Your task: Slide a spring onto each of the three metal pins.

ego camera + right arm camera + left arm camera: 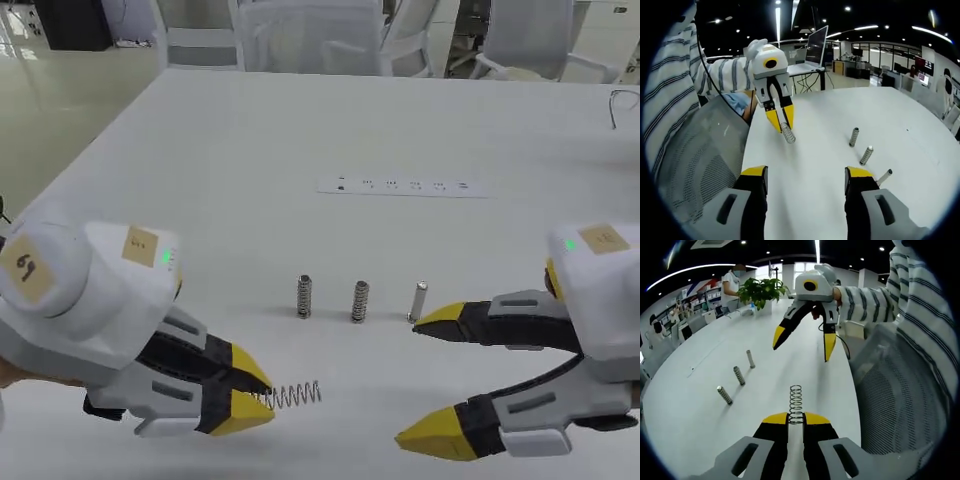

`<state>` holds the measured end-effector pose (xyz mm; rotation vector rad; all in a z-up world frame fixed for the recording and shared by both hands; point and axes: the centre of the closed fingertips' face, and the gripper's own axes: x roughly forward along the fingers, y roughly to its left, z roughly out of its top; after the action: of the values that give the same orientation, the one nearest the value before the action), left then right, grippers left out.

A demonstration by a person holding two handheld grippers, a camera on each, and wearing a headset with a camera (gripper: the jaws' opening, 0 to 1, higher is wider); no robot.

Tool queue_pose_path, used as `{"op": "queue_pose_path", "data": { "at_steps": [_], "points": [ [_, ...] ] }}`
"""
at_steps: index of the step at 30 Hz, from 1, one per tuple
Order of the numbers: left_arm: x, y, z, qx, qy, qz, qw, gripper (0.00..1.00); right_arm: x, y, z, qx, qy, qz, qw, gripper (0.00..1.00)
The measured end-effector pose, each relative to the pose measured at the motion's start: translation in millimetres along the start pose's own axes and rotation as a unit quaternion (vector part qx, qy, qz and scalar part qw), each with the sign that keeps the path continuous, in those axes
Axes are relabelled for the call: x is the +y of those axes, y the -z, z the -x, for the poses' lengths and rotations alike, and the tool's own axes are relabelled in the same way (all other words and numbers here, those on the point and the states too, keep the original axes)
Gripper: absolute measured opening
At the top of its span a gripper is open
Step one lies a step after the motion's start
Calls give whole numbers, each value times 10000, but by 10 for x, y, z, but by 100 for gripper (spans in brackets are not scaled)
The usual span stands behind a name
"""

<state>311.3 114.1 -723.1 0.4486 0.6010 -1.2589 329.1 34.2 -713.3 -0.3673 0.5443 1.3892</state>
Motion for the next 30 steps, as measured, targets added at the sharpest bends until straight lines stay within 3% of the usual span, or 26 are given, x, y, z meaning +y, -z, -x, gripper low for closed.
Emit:
{"op": "queue_pose_path", "data": {
  "at_steps": [5,14,30],
  "points": [
    [-33,40,10,63,44,-42,10000,2,61,-25,-67,139,-258,286,9992,56],
    [-51,70,19,90,44,-19,9999,2,133,-91,-182,131,-585,415,9973,48],
    [-12,20,-21,-77,-18,142,9999,2,210,-205,-286,-17,-888,616,9941,34]
  ]
}}
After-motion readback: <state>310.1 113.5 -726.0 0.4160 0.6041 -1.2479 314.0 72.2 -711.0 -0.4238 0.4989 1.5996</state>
